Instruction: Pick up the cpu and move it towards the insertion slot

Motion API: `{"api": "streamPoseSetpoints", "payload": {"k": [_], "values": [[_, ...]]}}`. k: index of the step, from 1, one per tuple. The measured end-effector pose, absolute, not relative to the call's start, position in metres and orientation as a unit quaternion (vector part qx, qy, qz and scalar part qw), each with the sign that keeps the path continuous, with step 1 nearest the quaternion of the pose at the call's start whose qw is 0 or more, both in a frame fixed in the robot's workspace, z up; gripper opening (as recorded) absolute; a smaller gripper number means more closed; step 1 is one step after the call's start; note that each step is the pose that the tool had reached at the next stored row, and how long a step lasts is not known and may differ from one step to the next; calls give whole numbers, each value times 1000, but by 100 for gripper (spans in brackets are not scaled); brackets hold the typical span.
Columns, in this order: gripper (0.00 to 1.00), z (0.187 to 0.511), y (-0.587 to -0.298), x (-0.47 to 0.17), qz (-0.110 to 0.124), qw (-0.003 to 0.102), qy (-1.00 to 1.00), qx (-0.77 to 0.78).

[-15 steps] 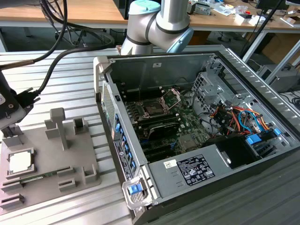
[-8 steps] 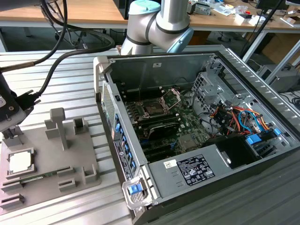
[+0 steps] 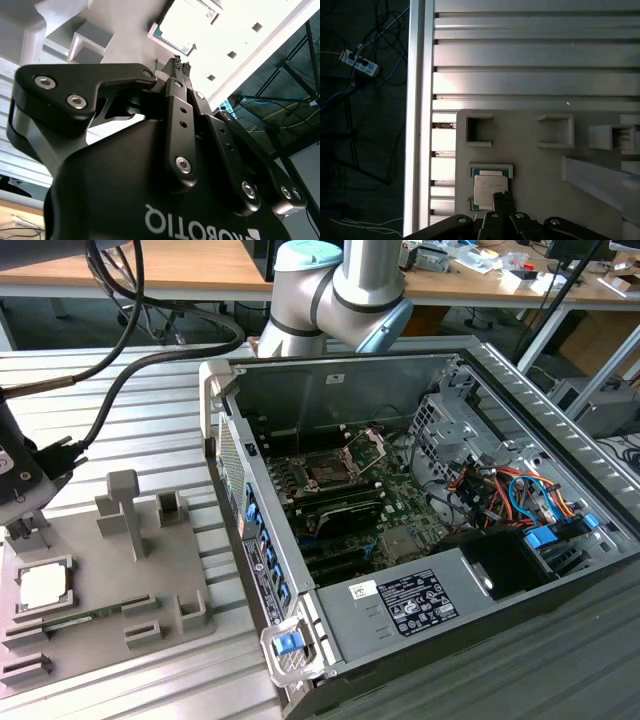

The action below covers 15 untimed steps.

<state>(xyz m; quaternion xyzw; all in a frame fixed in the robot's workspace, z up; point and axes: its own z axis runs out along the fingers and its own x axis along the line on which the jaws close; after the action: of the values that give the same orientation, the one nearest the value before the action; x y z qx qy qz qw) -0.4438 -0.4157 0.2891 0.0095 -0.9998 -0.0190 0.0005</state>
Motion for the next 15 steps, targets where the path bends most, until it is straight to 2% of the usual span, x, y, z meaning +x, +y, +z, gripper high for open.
{"api": "streamPoseSetpoints", "payload": {"k": [15], "values": [[11,286,-417,-444,-19,0,-1000,10]]}}
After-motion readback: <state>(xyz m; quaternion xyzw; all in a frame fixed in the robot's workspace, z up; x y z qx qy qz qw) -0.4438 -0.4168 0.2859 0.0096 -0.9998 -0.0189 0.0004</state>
